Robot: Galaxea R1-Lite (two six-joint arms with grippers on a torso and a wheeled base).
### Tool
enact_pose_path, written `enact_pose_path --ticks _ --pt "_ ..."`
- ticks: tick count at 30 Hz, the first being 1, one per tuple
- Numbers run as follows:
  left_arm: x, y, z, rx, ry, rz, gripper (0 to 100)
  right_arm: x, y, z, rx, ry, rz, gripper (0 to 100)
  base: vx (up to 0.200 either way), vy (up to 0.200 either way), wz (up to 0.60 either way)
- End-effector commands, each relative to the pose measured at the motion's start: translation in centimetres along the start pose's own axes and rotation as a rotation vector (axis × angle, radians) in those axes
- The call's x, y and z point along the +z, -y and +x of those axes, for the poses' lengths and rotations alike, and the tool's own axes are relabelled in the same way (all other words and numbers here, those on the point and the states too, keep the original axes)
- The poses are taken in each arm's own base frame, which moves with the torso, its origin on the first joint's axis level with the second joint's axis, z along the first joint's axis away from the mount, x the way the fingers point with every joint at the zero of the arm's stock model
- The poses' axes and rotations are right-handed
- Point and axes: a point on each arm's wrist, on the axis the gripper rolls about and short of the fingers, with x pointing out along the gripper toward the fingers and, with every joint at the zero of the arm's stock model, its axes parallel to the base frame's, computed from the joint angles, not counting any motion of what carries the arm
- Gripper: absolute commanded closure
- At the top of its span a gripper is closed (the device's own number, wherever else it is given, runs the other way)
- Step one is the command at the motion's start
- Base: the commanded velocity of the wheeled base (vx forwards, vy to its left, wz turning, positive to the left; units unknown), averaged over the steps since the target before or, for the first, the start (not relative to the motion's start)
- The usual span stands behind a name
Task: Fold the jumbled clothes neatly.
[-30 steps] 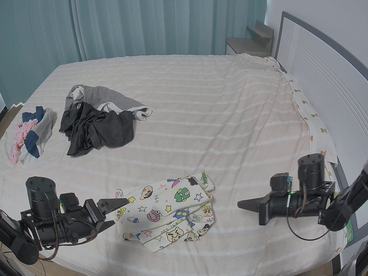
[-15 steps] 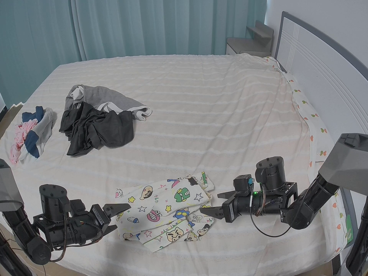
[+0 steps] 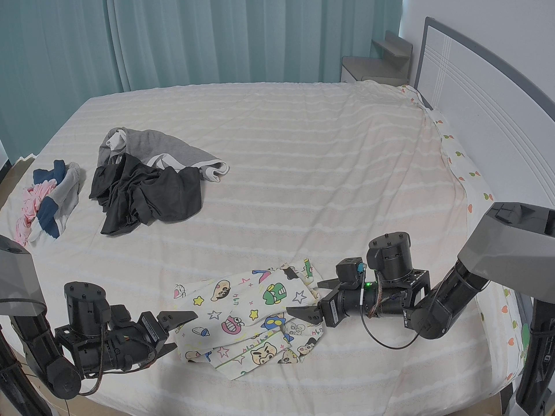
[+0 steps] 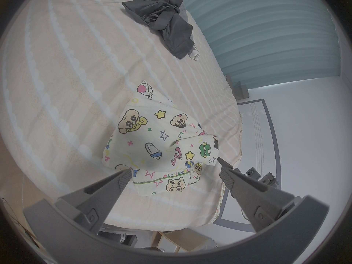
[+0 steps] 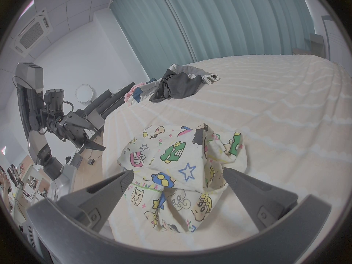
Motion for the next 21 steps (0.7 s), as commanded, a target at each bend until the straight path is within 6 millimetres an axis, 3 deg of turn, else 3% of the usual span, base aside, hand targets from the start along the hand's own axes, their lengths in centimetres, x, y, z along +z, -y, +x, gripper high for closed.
enact_pose_path --ticks 1,12,13,21 --pt "0.0 -0.2 0.1 0.011 -0.004 -0.006 0 -0.3 0.4 1.2 0.002 -0.006 -0.013 0 0.0 0.0 0.0" --pt "0.1 -0.3 0.2 0.01 -0.002 -0.006 0 -1.3 0.7 3.0 0.007 -0.026 -0.048 0 0.0 0.0 0.0" --pt "0.1 -0.3 0.2 0.011 0.0 -0.007 0 -1.3 0.7 3.0 0.007 -0.026 -0.05 100 0.0 0.0 0.0" --pt "0.1 -0.4 0.3 0.019 -0.004 -0.009 0 -1.6 0.5 3.0 0.014 -0.036 -0.079 100 0.0 0.0 0.0"
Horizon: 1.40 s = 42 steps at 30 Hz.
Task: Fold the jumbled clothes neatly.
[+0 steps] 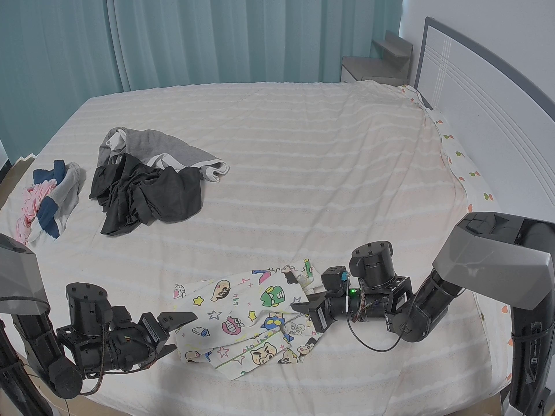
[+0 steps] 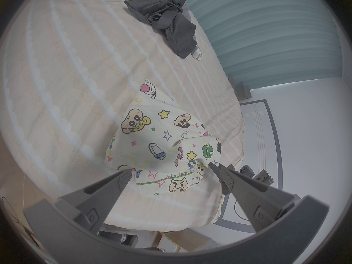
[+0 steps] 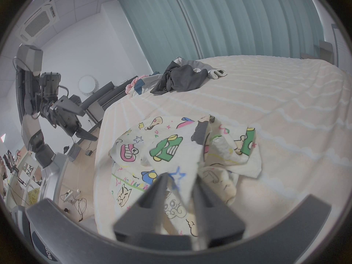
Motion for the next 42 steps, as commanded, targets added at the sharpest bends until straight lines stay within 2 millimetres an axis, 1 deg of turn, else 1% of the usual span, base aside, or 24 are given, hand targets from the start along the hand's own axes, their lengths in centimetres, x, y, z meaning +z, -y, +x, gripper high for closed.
enact_pose_path --ticks 1,5,10,11,12,15,19,23,27,28,30,32,37,42 --pt "0.0 -0.1 0.1 0.005 -0.001 -0.002 0 -0.3 -0.1 -0.1 0.002 -0.009 -0.005 100 0.0 0.0 0.0" --pt "0.0 -0.1 0.0 0.007 0.001 -0.004 0 -0.2 -0.5 -1.3 0.002 -0.014 -0.013 100 0.0 0.0 0.0" --pt "0.1 -0.2 0.0 0.007 0.004 -0.006 0 -0.3 -1.5 -4.1 0.012 -0.028 -0.006 100 0.0 0.0 0.0" --pt "0.1 -0.2 0.0 0.007 0.004 -0.006 0 -0.3 -1.5 -4.1 0.012 -0.028 -0.006 100 0.0 0.0 0.0" --pt "0.1 -0.2 0.0 0.007 0.004 -0.006 0 -0.4 -1.8 -4.9 0.017 -0.033 -0.003 100 0.0 0.0 0.0" --pt "0.1 -0.2 0.0 0.007 0.004 -0.006 0 -1.3 -2.3 -5.9 0.036 -0.064 0.006 100 0.0 0.0 0.0" --pt "0.1 -0.2 0.0 0.007 0.004 -0.006 0 -2.8 -3.0 -6.5 0.053 -0.108 0.015 100 0.0 0.0 0.0" --pt "0.1 -0.2 0.0 0.007 0.004 -0.006 0 -4.6 -3.2 -6.8 0.053 -0.118 0.02 100 0.0 0.0 0.0" --pt "0.1 -0.2 0.0 0.008 0.003 -0.006 0 -5.6 -3.2 -6.8 0.049 -0.104 0.018 100 0.0 0.0 0.0" --pt "0.1 -0.2 0.0 0.008 0.003 -0.006 0 -5.6 -3.2 -6.8 0.049 -0.104 0.018 100 0.0 0.0 0.0" --pt "0.1 -0.2 0.0 0.007 0.004 -0.006 0 -6.7 -3.3 -6.9 0.048 -0.119 0.021 100 0.0 0.0 0.0" --pt "0.1 -0.2 0.0 0.007 0.004 -0.006 0 -7.2 -3.3 -7.1 0.048 -0.131 0.025 100 0.0 0.0 0.0" --pt "0.1 -0.2 0.0 0.007 0.004 -0.006 0 -7.7 -3.3 -7.4 0.045 -0.149 0.032 100 0.0 0.0 0.0" --pt "0.1 -0.2 0.0 0.007 0.004 -0.006 0 -7.8 -3.2 -7.3 0.039 -0.15 0.031 100 0.0 0.0 0.0"
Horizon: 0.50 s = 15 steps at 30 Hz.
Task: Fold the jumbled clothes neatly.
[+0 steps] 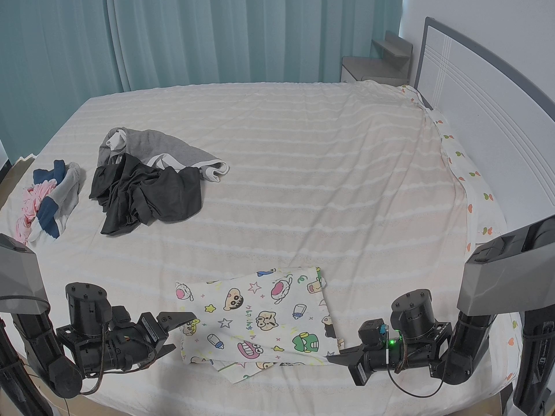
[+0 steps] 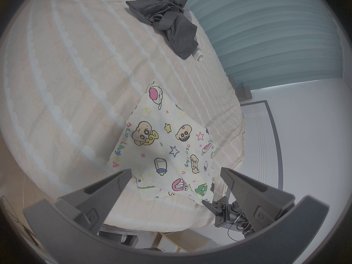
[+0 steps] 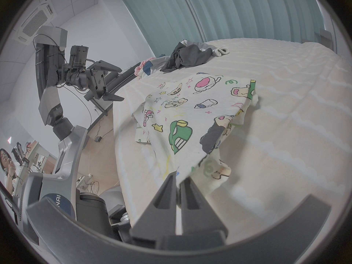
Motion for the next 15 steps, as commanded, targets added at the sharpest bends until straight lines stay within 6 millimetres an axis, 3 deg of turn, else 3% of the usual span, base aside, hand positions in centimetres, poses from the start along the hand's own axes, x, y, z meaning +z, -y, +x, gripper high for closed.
enact_pose_path --ticks 1,3,4,10,15 --pt "0.0 0.0 0.0 0.002 -0.001 -0.001 0 -0.4 0.2 0.2 -0.004 -0.013 0.006 100 0.0 0.0 0.0" --pt "0.0 0.0 0.0 0.002 -0.001 -0.001 0 -0.6 0.6 0.2 -0.012 -0.019 0.005 100 0.0 0.0 0.0" --pt "0.0 0.0 0.0 0.003 -0.002 -0.001 0 -0.7 0.7 0.2 -0.015 -0.022 0.006 0 0.0 0.0 0.0" --pt "0.0 0.0 0.0 0.002 -0.001 -0.001 0 -0.9 1.0 -0.1 -0.025 -0.028 -0.002 0 0.0 0.0 0.0" --pt "0.0 -0.1 0.0 0.002 0.001 -0.002 0 1.4 2.5 -1.1 -0.078 0.081 -0.011 0 0.0 0.0 0.0"
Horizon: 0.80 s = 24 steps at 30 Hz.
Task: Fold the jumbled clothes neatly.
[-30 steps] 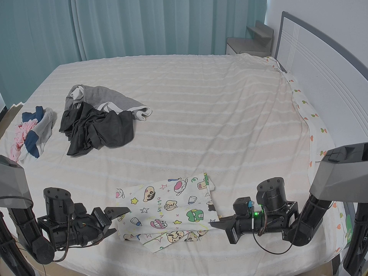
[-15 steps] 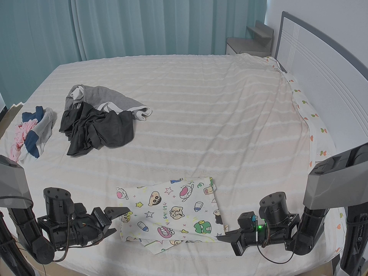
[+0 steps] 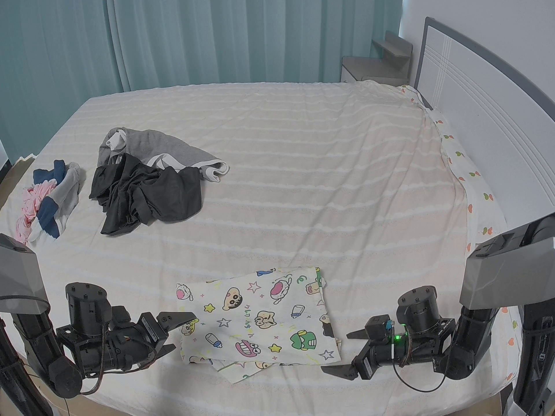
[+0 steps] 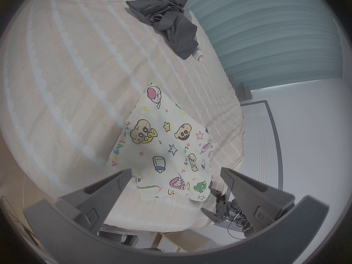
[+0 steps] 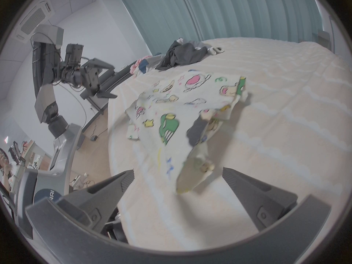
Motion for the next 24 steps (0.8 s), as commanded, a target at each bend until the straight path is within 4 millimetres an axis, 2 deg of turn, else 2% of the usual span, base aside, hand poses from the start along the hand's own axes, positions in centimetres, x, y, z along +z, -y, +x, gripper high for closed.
enact_pose_path --ticks 1,4,8,9,10,11,12,13,14,18,24 --pt "0.0 -0.1 -0.1 0.002 0.002 -0.003 0 2.3 1.5 -0.9 -0.051 0.108 -0.009 0 0.0 0.0 0.0" --pt "0.1 0.0 0.0 0.001 0.003 -0.002 0 4.8 2.9 -1.2 -0.09 0.201 -0.02 0 0.0 0.0 0.0" --pt "0.1 0.0 -0.1 0.0 0.004 -0.002 0 7.9 3.8 0.0 -0.109 0.286 -0.024 0 0.0 0.0 0.0" --pt "0.1 0.0 -0.1 0.0 0.004 -0.002 0 7.9 3.8 0.0 -0.109 0.286 -0.024 0 0.0 0.0 0.0" --pt "0.0 0.0 -0.1 0.0 0.004 -0.003 0 8.8 4.0 0.8 -0.127 0.286 0.012 0 0.0 0.0 0.0" --pt "0.0 0.0 -0.1 0.0 0.004 -0.003 0 8.8 4.0 0.8 -0.127 0.286 0.012 0 0.0 0.0 0.0" --pt "0.0 0.0 -0.2 0.001 0.003 -0.005 0 9.9 3.9 2.1 -0.126 0.291 0.08 0 0.0 0.0 0.0" --pt "0.0 0.0 -0.2 0.0 0.004 -0.005 0 10.0 3.8 2.3 -0.124 0.294 0.09 0 0.0 0.0 0.0" --pt "0.0 -0.1 -0.2 0.002 0.002 -0.006 0 10.6 3.6 3.5 -0.102 0.305 0.146 0 0.0 0.0 0.0" --pt "-0.1 -0.1 -0.2 0.003 -0.001 -0.005 0 10.8 3.9 6.0 -0.093 0.285 0.192 0 0.0 0.0 0.0" --pt "-0.1 -0.1 -0.2 0.007 -0.003 -0.006 0 11.1 4.1 6.9 -0.078 0.266 0.241 0 0.0 0.0 0.0"
